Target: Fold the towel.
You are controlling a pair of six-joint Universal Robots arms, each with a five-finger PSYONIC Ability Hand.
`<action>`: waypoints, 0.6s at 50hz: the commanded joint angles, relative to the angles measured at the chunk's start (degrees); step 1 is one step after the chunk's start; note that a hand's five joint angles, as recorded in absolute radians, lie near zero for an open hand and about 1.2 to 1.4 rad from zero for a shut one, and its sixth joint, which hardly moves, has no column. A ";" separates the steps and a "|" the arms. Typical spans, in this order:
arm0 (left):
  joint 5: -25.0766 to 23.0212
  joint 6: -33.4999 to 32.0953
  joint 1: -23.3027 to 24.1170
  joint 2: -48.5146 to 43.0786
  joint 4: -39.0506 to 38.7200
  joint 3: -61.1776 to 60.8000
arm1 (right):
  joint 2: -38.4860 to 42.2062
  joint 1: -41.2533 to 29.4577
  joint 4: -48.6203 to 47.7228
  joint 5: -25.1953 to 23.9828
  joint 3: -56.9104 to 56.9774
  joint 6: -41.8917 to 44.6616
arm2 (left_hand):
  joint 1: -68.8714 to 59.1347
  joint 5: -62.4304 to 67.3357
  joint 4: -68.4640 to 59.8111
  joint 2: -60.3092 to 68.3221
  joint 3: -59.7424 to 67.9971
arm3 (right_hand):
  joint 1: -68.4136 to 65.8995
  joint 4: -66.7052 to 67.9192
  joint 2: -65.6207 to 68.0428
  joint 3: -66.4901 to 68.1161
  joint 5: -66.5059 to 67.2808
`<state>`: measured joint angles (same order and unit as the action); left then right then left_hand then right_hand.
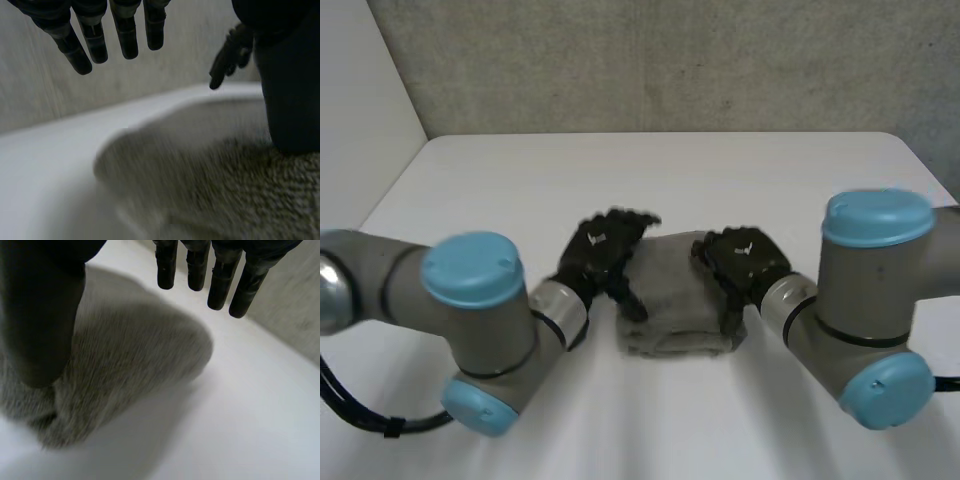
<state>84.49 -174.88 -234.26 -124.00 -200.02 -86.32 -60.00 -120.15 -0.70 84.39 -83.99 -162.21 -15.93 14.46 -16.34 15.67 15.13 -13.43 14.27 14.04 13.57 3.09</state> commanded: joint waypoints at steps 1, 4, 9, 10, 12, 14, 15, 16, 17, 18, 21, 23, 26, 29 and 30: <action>6.02 -7.04 1.52 -5.46 4.89 3.17 | 5.07 0.71 0.09 0.60 1.90 0.41 | 2.68 -11.22 3.10 -2.43 -1.89 | 3.43 -4.27 -4.04 -3.57 -3.09; 7.26 -7.67 1.52 -4.33 6.48 3.62 | 4.28 1.59 0.17 0.51 1.99 0.23 | 2.85 -11.39 3.27 -2.59 -2.05 | 3.43 -4.27 -4.04 -3.57 -3.09; 7.35 -7.58 1.17 2.01 7.19 3.97 | -3.46 1.85 0.09 0.69 2.08 -0.30 | 2.68 -11.22 3.10 -2.43 -1.89 | 3.43 -4.27 -4.04 -3.57 -3.09; 7.35 -7.32 0.82 4.62 7.27 4.06 | -6.33 1.94 -0.17 0.77 2.08 -0.99 | 2.52 -11.05 2.93 -2.26 -1.72 | 3.43 -4.27 -4.04 -3.57 -3.09; 7.35 -7.14 0.56 7.19 7.36 4.14 | -9.26 2.20 -0.26 0.78 2.26 -2.32 | 2.01 -10.55 2.43 -1.75 -1.21 | 3.43 -4.27 -4.04 -3.57 -3.09; 7.87 -5.83 0.38 12.87 8.15 4.58 | -13.90 2.73 -0.35 1.12 3.48 -6.08 | -9.68 1.14 -9.26 9.94 10.48 | 3.43 -4.27 -4.04 -3.57 -3.09; 7.88 -5.82 0.38 12.90 8.15 4.58 | -16.27 3.08 -0.27 1.39 4.10 -8.36 | -9.76 1.23 -9.35 10.02 10.56 | 3.43 -4.27 -4.04 -3.57 -3.09; 8.49 -4.60 -0.05 16.47 8.85 4.76 | -16.29 3.08 -0.26 1.39 4.10 -8.38 | -22.75 14.22 -22.34 23.01 23.55 | 3.43 -4.27 -4.04 -3.57 -3.09; 9.45 -3.11 -0.84 20.25 9.20 4.85 | -18.55 3.95 -0.18 2.00 4.54 -10.38 | -31.71 23.18 -31.29 31.97 32.51 | 3.43 -4.27 -4.04 -3.57 -3.09; 10.24 -1.62 -2.24 23.25 9.64 4.93 | -20.75 5.35 0.08 2.88 4.98 -11.71 | -33.63 25.10 -33.21 33.89 34.43 | 3.43 -4.27 -4.04 -3.57 -3.09; 10.87 -0.20 -5.84 27.39 10.17 5.11 | -23.58 8.17 1.83 5.42 5.59 -12.16 | -33.48 24.95 -33.07 33.74 34.28 | 3.43 -4.27 -4.04 -3.57 -3.09; 10.87 -0.37 -7.25 28.54 10.61 5.20 | -23.94 8.96 3.32 6.74 6.03 -12.07 | -33.32 24.78 -32.90 33.57 34.11 | 3.43 -4.27 -4.04 -3.57 -3.09; 10.43 -0.72 -8.32 29.34 13.84 6.42 | -23.68 9.32 5.18 8.59 7.00 -12.07 | -29.64 21.11 -29.23 29.90 30.44 | 3.43 -4.27 -4.04 -3.57 -3.09; 10.43 -2.38 -8.32 28.03 22.69 10.19 | -23.41 9.32 5.36 8.95 7.00 -11.99 | -4.37 -4.16 -3.95 4.63 5.17 | 3.43 -4.27 -4.04 -3.57 -3.09; 10.86 -3.26 -8.23 26.72 27.09 12.21 | -23.32 9.15 5.36 9.04 7.09 -11.90 | 5.93 -14.46 6.34 -5.67 -5.13 | 3.43 -4.27 -4.04 -3.57 -3.09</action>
<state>95.17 -175.47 -241.85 -94.91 -186.05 -79.79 -84.12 -111.11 3.34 92.03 -77.39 -174.64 -39.64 40.37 -39.26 39.79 39.63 -12.91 14.27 14.04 13.56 3.09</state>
